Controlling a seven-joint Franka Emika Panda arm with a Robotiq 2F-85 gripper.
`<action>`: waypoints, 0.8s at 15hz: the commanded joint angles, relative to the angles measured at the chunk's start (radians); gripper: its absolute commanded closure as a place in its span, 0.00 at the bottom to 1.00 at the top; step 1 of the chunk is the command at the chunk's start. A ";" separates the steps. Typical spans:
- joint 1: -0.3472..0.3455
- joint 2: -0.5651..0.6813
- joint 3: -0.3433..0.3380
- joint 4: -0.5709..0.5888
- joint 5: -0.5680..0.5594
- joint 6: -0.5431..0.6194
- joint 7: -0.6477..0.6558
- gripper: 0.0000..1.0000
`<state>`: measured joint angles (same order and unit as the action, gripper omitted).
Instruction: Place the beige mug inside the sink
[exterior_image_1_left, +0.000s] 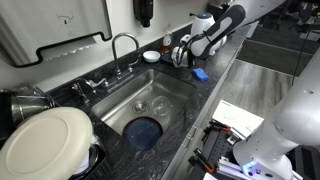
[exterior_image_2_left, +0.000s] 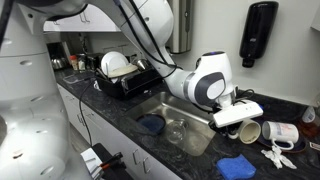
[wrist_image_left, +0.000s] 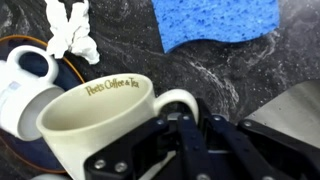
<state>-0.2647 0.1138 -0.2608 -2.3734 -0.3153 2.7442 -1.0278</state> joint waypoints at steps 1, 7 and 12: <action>0.019 -0.123 0.042 -0.084 0.034 0.005 -0.037 0.98; 0.107 -0.177 0.105 -0.154 0.185 0.068 -0.177 0.98; 0.168 -0.111 0.145 -0.155 0.189 0.133 -0.163 0.98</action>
<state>-0.1145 -0.0183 -0.1344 -2.5106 -0.1449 2.8070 -1.1717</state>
